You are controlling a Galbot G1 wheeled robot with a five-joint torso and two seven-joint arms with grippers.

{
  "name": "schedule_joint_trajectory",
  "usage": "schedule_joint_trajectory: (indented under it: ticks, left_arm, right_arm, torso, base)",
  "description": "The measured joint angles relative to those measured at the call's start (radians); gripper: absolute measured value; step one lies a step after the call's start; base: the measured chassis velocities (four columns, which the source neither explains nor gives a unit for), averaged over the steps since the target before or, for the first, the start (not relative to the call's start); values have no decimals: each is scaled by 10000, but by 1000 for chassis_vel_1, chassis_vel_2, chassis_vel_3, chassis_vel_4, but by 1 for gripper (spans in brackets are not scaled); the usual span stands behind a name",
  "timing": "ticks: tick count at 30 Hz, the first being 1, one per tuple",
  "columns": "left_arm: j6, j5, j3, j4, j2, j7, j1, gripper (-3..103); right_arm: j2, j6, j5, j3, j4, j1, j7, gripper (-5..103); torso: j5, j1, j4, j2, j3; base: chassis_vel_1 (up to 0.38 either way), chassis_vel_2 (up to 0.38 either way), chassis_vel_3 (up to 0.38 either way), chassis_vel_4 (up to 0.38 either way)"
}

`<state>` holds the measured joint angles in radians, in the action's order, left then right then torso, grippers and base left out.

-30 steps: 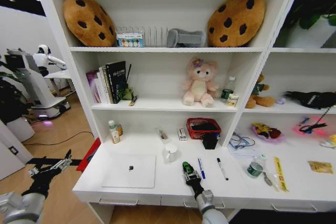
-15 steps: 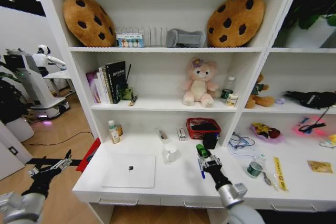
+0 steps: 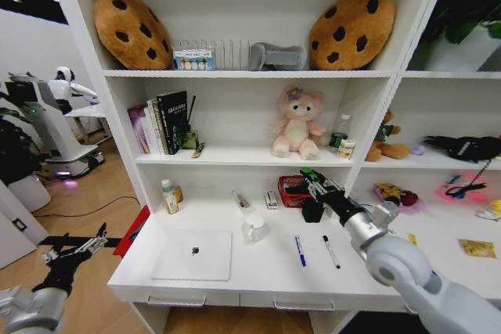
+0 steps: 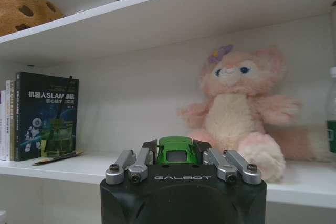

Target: Organize the objects on the table.

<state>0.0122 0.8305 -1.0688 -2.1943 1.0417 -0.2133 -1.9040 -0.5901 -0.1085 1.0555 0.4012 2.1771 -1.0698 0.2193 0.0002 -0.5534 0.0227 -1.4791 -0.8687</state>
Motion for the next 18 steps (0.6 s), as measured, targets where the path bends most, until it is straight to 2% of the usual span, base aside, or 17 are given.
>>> schedule_joint_trajectory:
  ticks: [2, 3, 5, 6, 8, 9, 12, 13, 15, 16, 18]
  left_arm:
    - [0, 0, 0, 0, 0, 0, 0, 100]
    - [0, 0, 0, 0, 0, 0, 0, 100]
    - [0, 0, 1, -1, 0, -1, 0, 100]
    - [0, 0, 1, -1, 0, -1, 0, 100]
    - [0, 0, 0, 0, 0, -2, 0, 100]
    - [0, 0, 0, 0, 0, -2, 0, 100]
    - [0, 0, 0, 0, 0, -1, 0, 100]
    - [0, 0, 0, 0, 0, -1, 0, 100]
    - [1, 1, 0, 0, 0, -3, 0, 100]
    - [1, 1, 0, 0, 0, -3, 0, 100]
    - [1, 1, 0, 1, 0, -1, 0, 100]
  right_arm:
    - [21, -142, 322, -1269, -525, 1642, -13, 36]
    - [21, -142, 322, -1269, -525, 1642, -13, 36]
    - [-193, -269, 578, -2655, -1125, 3417, 25, 36]
    - [-193, -269, 578, -2655, -1125, 3417, 25, 36]
    - [-796, -385, 761, -4277, -2088, 5165, 128, 36]
    - [-796, -385, 761, -4277, -2088, 5165, 128, 36]
    - [-1871, -494, 747, -5623, -3218, 6510, 251, 36]
    - [-1871, -494, 747, -5623, -3218, 6510, 251, 36]
    - [-2439, -499, 566, -6307, -3918, 7229, 271, 36]
    - [-2439, -499, 566, -6307, -3918, 7229, 271, 36]
    - [-2869, -498, 424, -6876, -4577, 7903, 269, 36]
  torso:
    - [0, -1, 1, 0, 0]
    - [0, -1, 1, 0, 0]
    - [-2, -1, -1, 0, -1]
    - [-2, -1, -1, 0, -1]
    - [-3, -1, -2, 1, -1]
    - [-3, -1, -2, 1, -1]
    - [-2, -1, -2, 1, -1]
    - [-2, -1, -2, 1, -1]
    - [-4, -1, -3, 1, -1]
    - [-4, -1, -3, 1, -1]
    - [-3, -1, -1, 1, -1]
  base:
    - [0, 0, 0, 0]
    - [0, 0, 0, 0]
    - [0, 0, 0, 0]
    - [0, 0, 0, 0]
    - [0, 0, 0, 0]
    - [0, 0, 0, 0]
    - [0, 0, 0, 0]
    - [0, 0, 0, 0]
    - [0, 0, 0, 0]
    - [0, 0, 0, 0]
    - [0, 0, 0, 0]
